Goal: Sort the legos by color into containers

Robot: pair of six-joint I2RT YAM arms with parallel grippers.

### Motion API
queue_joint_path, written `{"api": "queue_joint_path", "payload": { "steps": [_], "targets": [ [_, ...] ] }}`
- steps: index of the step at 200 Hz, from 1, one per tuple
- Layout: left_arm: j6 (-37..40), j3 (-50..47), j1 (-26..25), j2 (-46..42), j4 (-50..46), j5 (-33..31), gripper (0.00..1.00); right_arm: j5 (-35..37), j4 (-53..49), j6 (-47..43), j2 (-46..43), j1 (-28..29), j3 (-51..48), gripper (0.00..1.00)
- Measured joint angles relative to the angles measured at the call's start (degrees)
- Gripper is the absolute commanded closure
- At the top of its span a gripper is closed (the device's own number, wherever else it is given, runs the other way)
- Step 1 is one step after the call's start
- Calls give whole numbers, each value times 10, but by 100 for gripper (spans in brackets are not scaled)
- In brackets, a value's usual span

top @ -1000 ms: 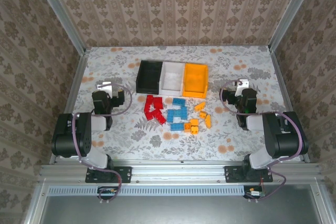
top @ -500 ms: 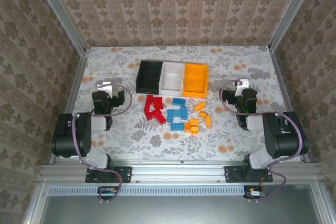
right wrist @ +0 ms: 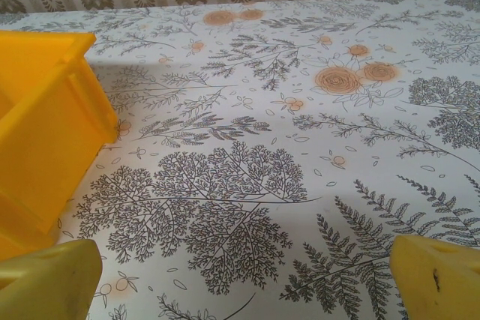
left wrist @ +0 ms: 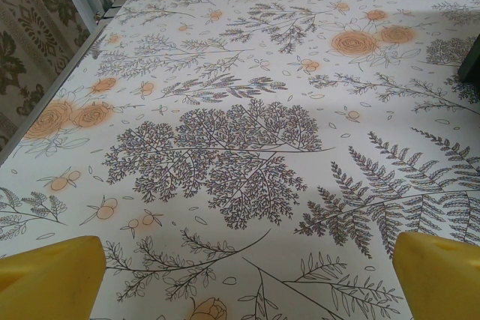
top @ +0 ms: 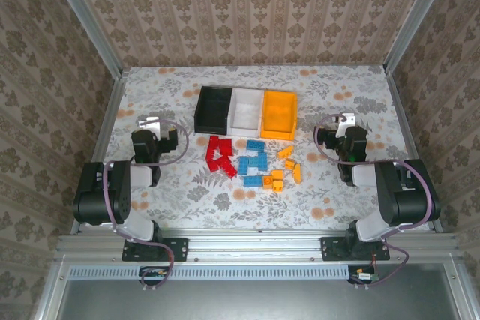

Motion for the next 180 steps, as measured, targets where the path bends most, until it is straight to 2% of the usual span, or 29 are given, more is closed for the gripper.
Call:
{"api": "queue_joint_path", "payload": {
  "steps": [22,51,77,113,143,180],
  "targets": [
    [0,0,0,0,0,-2,0,5,-2,1,-1,1,0,0],
    [0,0,-18,-12,-11,-62,0,32,-86,7,-54,3,16,0],
    [0,38,-54,-86,-127,-116,0,54,-213,30,-118,2,89,0],
    [-35,199,-57,-181,-353,-132,0,35,-419,87,-149,3,240,0],
    [-75,297,-63,-211,-520,-75,0,-5,-605,128,-144,28,349,0],
    [-113,354,-81,-199,-688,58,0,-20,-796,153,-88,151,431,1]
  ]
}}
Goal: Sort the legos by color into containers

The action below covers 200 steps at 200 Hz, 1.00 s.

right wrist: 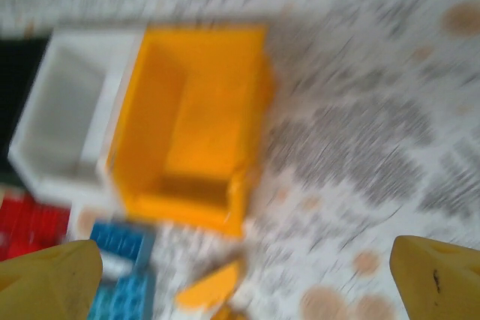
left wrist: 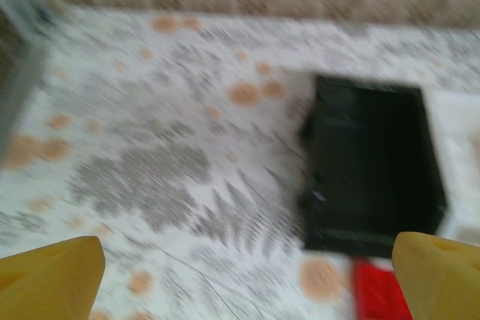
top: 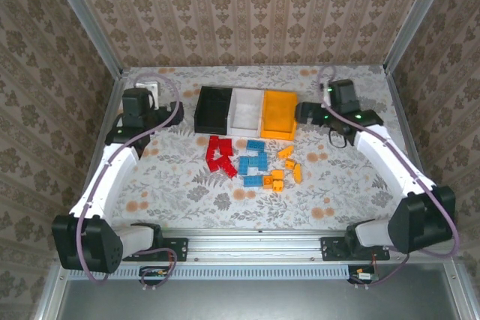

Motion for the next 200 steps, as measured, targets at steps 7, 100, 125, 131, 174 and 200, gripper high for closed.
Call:
{"api": "queue_joint_path", "payload": {
  "steps": [7,100,125,131,174,200],
  "targets": [
    [-7,2,-4,3,-20,23,0,2,-26,3,16,25,3,2],
    [-27,15,-69,68,-132,139,0,52,-140,79,96,136,-63,34],
    [-27,15,-69,68,-132,140,0,54,-138,91,104,140,-75,40],
    [-27,15,-69,68,-132,141,0,54,-137,92,106,140,-79,41],
    [-28,15,-69,68,-132,146,0,54,-130,97,122,140,-97,47],
    [-28,15,-69,68,-132,148,0,54,-123,100,130,140,-100,52]
  ]
}}
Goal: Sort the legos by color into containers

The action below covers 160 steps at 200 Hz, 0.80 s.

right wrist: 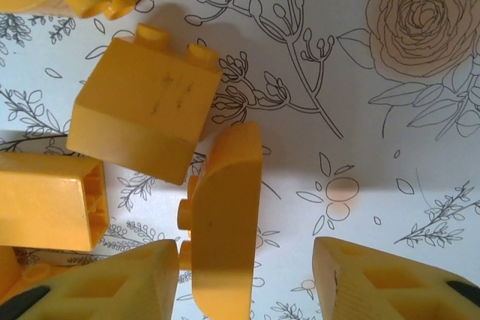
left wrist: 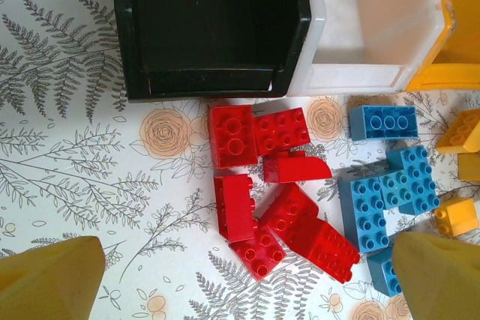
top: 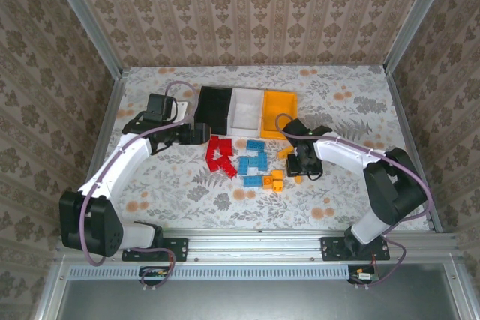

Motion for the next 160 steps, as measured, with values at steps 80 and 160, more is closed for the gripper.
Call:
{"api": "queue_joint_path", "payload": {
  "steps": [80,160],
  "targets": [
    [-3,0,0,-1,-5,0,0,12,10,7,15,0,-2,73],
    [-18,0,0,-10,-11,16,0,14,-30,2,16,-21,243,74]
  ]
}}
